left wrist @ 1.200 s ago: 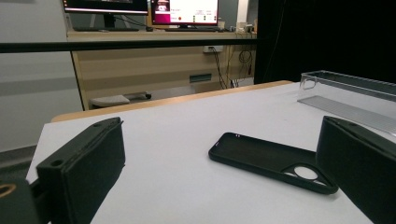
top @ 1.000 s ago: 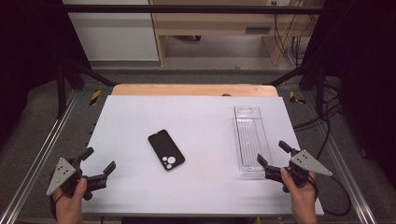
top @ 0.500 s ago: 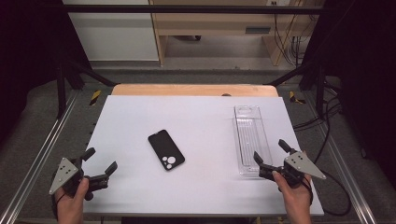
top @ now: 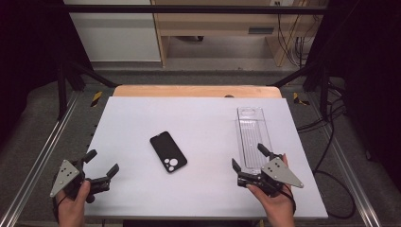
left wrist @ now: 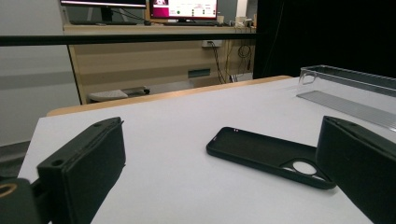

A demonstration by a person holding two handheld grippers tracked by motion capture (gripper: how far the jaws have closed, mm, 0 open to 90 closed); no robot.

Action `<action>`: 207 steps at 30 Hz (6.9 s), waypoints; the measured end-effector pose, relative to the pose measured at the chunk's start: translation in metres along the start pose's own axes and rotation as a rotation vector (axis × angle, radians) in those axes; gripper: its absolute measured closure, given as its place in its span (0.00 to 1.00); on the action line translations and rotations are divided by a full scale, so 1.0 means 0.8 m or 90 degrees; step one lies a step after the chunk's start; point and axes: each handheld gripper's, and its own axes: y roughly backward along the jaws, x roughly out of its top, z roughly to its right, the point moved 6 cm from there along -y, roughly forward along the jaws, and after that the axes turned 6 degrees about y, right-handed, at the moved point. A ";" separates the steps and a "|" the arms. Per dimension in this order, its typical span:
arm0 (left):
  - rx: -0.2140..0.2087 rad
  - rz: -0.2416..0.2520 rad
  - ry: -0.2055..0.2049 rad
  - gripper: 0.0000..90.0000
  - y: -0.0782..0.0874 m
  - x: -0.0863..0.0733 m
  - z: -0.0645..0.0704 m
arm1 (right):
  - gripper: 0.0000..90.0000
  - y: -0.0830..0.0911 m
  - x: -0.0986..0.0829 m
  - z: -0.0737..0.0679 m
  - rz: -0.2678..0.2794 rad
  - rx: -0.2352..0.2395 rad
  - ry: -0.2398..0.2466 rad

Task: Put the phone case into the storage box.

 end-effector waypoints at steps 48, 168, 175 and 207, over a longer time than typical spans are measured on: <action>-0.013 0.001 -0.008 0.02 0.000 0.002 0.006 | 0.10 -0.154 -0.042 -0.147 -0.233 0.223 -0.022; -0.025 -0.033 -0.026 0.02 -0.011 -0.006 0.014 | 1.00 -0.040 -0.098 -0.128 -0.390 0.271 0.028; -0.027 -0.036 -0.028 0.02 -0.012 -0.007 0.016 | 0.98 -0.039 -0.092 -0.124 -0.364 0.261 0.022; -0.030 -0.041 -0.043 0.02 -0.014 -0.008 0.019 | 0.07 -0.055 -0.094 -0.148 -0.366 0.234 -0.019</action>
